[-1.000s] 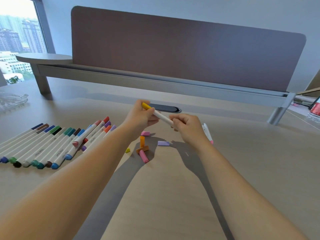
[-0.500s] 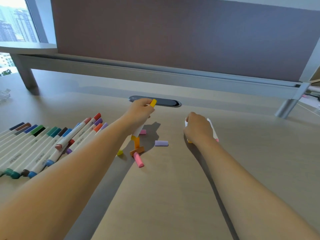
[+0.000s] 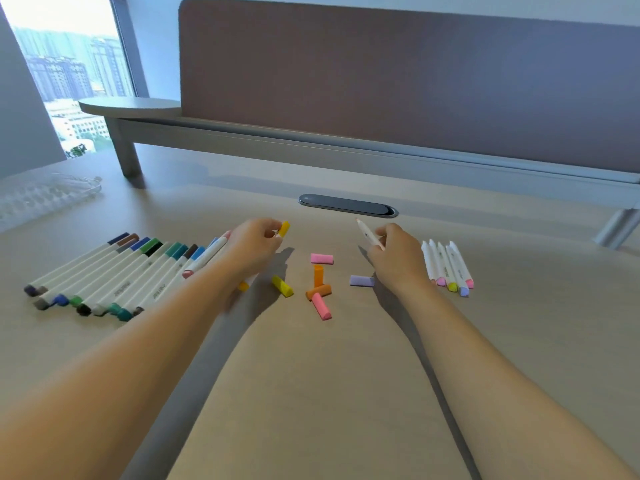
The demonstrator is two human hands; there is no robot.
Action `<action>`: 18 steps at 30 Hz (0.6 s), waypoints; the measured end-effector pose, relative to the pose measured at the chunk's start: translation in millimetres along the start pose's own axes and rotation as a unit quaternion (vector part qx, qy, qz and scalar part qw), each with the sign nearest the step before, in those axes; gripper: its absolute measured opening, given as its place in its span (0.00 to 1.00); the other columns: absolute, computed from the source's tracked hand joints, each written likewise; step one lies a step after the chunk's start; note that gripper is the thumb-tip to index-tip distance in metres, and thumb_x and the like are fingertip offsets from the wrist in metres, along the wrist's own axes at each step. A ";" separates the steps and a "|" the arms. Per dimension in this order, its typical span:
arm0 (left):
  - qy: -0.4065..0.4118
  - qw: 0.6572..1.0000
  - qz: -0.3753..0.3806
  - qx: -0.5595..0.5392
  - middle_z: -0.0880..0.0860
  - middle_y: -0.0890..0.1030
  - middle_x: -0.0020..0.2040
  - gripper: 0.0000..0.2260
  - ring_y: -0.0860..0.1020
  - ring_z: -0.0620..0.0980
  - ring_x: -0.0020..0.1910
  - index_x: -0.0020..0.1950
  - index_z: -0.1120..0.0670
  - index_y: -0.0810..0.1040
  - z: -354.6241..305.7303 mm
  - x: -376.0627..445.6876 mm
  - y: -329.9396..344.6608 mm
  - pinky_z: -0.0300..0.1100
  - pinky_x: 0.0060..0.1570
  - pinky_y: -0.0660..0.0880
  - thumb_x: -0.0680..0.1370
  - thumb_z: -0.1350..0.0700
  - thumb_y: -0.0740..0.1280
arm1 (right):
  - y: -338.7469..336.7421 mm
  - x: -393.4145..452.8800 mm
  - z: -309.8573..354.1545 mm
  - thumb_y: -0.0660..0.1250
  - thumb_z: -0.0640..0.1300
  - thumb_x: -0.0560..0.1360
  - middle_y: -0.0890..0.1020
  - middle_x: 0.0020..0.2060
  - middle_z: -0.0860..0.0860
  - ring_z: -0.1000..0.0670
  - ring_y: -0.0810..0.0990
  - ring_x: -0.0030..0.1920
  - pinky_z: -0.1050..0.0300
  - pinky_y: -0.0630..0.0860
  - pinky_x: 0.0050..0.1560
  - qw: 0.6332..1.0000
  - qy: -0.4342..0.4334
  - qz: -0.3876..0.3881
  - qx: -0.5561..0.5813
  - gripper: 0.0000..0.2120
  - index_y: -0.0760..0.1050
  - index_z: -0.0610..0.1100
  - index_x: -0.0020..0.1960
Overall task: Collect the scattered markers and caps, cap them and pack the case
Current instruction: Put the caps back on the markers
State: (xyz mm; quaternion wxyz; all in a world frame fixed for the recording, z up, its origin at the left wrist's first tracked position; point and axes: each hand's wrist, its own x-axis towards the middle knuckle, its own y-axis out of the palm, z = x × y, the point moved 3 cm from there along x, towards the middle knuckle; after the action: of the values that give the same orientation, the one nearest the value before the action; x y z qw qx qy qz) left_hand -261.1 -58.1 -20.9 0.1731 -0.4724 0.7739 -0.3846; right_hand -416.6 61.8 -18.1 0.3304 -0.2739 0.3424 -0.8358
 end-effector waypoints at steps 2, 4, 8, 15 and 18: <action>0.005 1.000 -0.002 0.030 0.59 0.74 0.64 0.16 0.72 0.57 0.63 0.67 0.58 0.70 9.2 -8.8 -2.1 0.46 0.63 0.67 0.79 0.61 0.58 | 4.1 -4.8 5.9 0.57 0.39 0.79 0.77 0.58 0.42 0.46 0.75 0.54 0.57 0.71 0.50 0.999 -0.009 0.004 0.033 0.13 0.70 0.37 0.62; 0.023 0.997 -0.006 0.079 0.59 0.71 0.67 0.17 0.69 0.57 0.65 0.67 0.59 0.70 15.2 -15.0 -3.8 0.45 0.63 0.65 0.79 0.62 0.58 | 6.5 -8.5 10.1 0.58 0.39 0.79 0.77 0.57 0.43 0.49 0.73 0.50 0.59 0.71 0.50 0.998 -0.014 0.014 0.066 0.13 0.71 0.38 0.62; 0.047 0.979 -0.009 0.197 0.57 0.70 0.67 0.16 0.67 0.55 0.67 0.67 0.56 0.69 18.8 -18.6 -3.8 0.46 0.65 0.63 0.79 0.59 0.57 | 5.4 -12.4 11.5 0.57 0.38 0.79 0.77 0.54 0.43 0.50 0.73 0.46 0.59 0.73 0.48 0.993 -0.006 0.019 0.114 0.13 0.71 0.38 0.63; 0.151 0.972 -0.006 0.180 0.51 0.72 0.65 0.16 0.69 0.49 0.65 0.66 0.52 0.71 -6.8 -29.9 6.5 0.41 0.64 0.65 0.79 0.51 0.59 | -3.7 -17.8 5.9 0.56 0.37 0.79 0.74 0.49 0.48 0.56 0.71 0.35 0.69 0.69 0.35 0.986 0.003 0.004 0.166 0.14 0.71 0.38 0.64; 0.153 0.976 0.061 0.143 0.51 0.73 0.64 0.17 0.70 0.50 0.63 0.65 0.52 0.73 -19.1 -34.2 15.9 0.41 0.63 0.66 0.77 0.49 0.61 | -5.8 -20.1 6.2 0.56 0.37 0.79 0.74 0.49 0.47 0.56 0.71 0.35 0.69 0.69 0.34 0.984 0.009 0.003 0.180 0.14 0.70 0.38 0.63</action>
State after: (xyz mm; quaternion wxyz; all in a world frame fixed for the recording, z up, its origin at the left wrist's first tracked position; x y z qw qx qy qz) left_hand -265.8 -16.2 -23.9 0.1420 -0.3305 0.7553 -0.5478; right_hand -401.7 77.4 -14.5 0.3735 -0.2019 0.1903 -0.8852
